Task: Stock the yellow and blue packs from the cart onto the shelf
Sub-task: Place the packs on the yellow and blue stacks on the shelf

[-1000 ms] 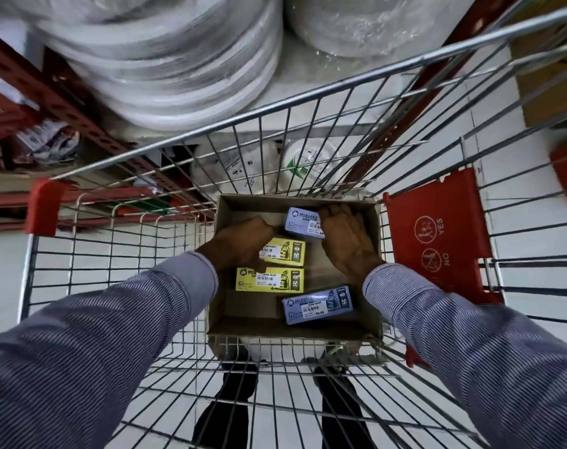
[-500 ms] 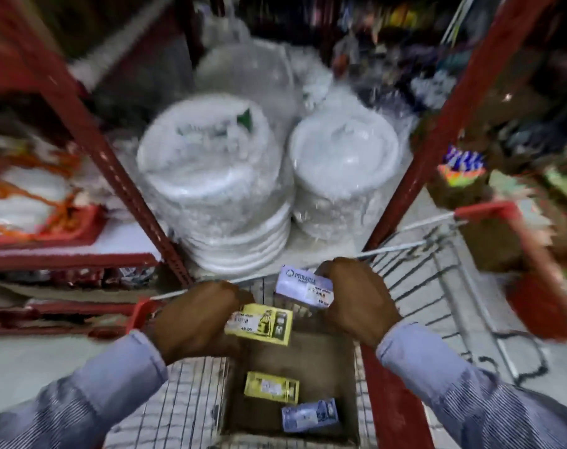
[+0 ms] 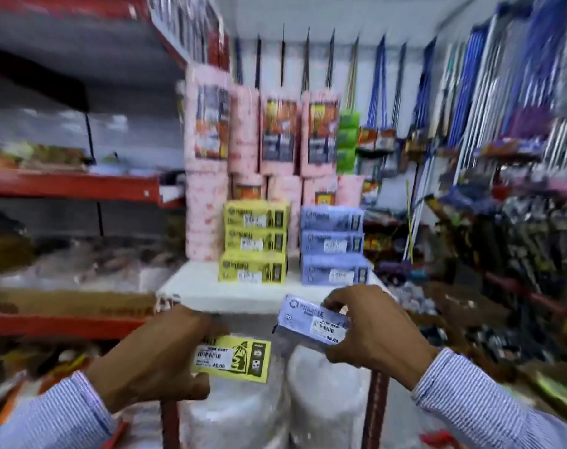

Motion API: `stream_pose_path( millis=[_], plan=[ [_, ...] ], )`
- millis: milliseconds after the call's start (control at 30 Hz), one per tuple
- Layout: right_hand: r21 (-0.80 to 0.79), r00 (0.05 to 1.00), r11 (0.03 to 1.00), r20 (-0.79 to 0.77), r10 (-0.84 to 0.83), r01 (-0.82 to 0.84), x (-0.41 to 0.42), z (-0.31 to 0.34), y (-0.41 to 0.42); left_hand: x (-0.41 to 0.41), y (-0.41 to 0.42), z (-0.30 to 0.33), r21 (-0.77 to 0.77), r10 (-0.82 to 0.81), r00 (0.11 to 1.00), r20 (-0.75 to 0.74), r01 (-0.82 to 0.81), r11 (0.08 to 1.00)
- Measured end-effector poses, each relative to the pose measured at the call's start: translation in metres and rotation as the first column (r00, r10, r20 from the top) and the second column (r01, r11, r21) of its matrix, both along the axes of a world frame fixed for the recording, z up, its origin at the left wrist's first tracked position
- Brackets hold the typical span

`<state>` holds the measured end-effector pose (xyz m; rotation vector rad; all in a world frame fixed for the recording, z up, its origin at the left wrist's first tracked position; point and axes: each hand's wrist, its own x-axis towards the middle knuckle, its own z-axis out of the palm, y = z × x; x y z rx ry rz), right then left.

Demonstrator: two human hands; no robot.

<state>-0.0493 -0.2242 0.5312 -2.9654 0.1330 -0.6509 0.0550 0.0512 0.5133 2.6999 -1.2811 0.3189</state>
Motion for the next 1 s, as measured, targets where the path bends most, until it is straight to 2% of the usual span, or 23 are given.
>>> stream_pose_path(
  millis=[67, 200, 400, 633, 1000],
  plan=[
    [-0.017, 1.0, 1.0, 0.009, -0.026, 0.026, 0.003, 0.017, -0.002, 0.004, -0.002, 0.017, -0.019, 0.017, 0.999, 0.033, -0.017, 1.0],
    [-0.059, 0.984, 0.996, 0.166, -0.057, 0.068, 0.01, 0.049, -0.011, 0.02, -0.013, 0.057, -0.164, 0.015, 0.995, 0.094, 0.0, 0.986],
    [-0.121, 0.952, 0.983, 0.291, -0.099, 0.139, 0.047, 0.052, -0.037, 0.058, -0.051, 0.079, -0.305, 0.063, 0.979, 0.193, -0.001, 0.952],
    [-0.137, 0.927, 0.969, 0.345, -0.147, 0.205, 0.085, 0.038, -0.059, 0.101, -0.081, 0.071, -0.291, 0.09, 0.969, 0.228, -0.021, 0.957],
    [-0.139, 0.94, 0.981, 0.331, -0.081, 0.134, 0.11, 0.035, -0.07, 0.128, -0.081, 0.061, -0.249, 0.064, 0.979, 0.194, -0.013, 0.968]
  ],
)
